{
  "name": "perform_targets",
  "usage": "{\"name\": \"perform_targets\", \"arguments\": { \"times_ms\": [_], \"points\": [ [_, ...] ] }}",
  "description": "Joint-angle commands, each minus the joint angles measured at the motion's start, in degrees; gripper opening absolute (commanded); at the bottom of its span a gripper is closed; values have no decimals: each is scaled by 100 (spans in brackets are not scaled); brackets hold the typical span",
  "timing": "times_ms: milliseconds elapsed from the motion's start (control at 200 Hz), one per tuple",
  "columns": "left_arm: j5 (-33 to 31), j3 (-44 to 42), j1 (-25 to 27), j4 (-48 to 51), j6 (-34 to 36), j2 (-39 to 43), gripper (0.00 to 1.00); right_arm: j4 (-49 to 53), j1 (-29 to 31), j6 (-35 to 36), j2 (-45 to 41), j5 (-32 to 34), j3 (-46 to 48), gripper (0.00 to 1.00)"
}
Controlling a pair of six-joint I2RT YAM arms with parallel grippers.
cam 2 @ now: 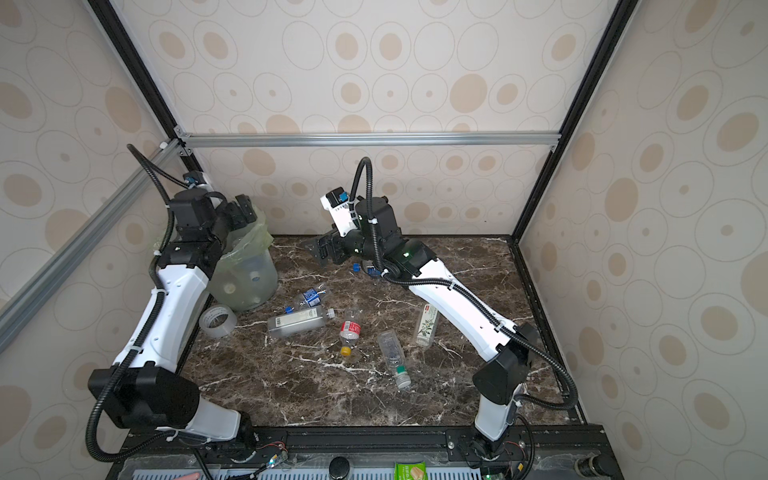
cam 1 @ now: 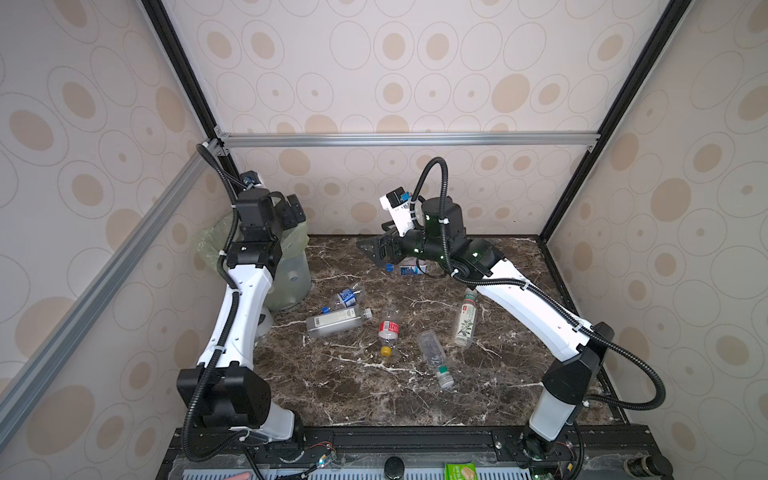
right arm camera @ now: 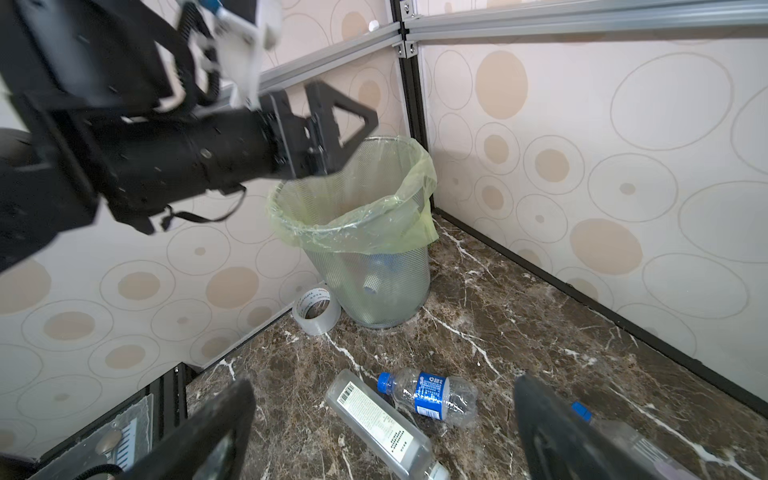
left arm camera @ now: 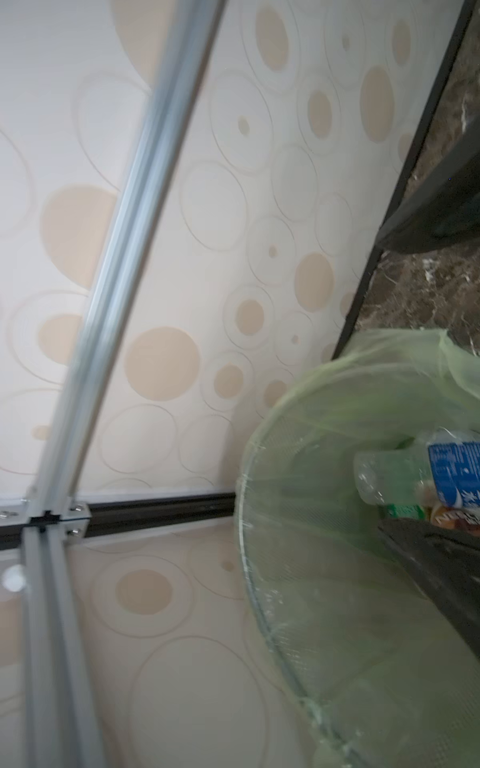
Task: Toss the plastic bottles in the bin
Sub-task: 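Open the left gripper over the bin to drop the Pocari Sweat bottle, then lower the left gripper to the blue-label bottle while the right arm moves in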
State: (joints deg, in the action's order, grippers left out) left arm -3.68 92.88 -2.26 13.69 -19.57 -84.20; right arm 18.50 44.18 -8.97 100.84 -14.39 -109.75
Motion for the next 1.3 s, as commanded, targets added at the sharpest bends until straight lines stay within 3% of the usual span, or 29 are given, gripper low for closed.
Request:
{"name": "perform_targets", "arguments": {
  "times_ms": [0, 275, 480, 790, 1020, 1295],
  "points": [
    [308, 464, 75, -243, -256, 436, 99, -133, 7, -103, -105, -22, 173, 100],
    [447, 181, 288, -311, -517, 703, 99, -87, -4, -149, -229, 198, 387, 100],
    [165, -78, 1132, -90, -345, 668, 99, 92, -161, -463, -324, 473, 696, 100],
    [449, -730, 1895, 856, -79, 89, 99, 66, -715, -918, -1105, 623, 2029, 100],
    [73, -1301, 2249, 1539, 233, -429, 99, -1, -1232, -1116, -1694, 331, 2981, 100],
    [-398, -1401, 2283, 1907, 430, -1125, 99, 452, -1273, -922, -1604, 201, 3153, 100]
  ]
}}
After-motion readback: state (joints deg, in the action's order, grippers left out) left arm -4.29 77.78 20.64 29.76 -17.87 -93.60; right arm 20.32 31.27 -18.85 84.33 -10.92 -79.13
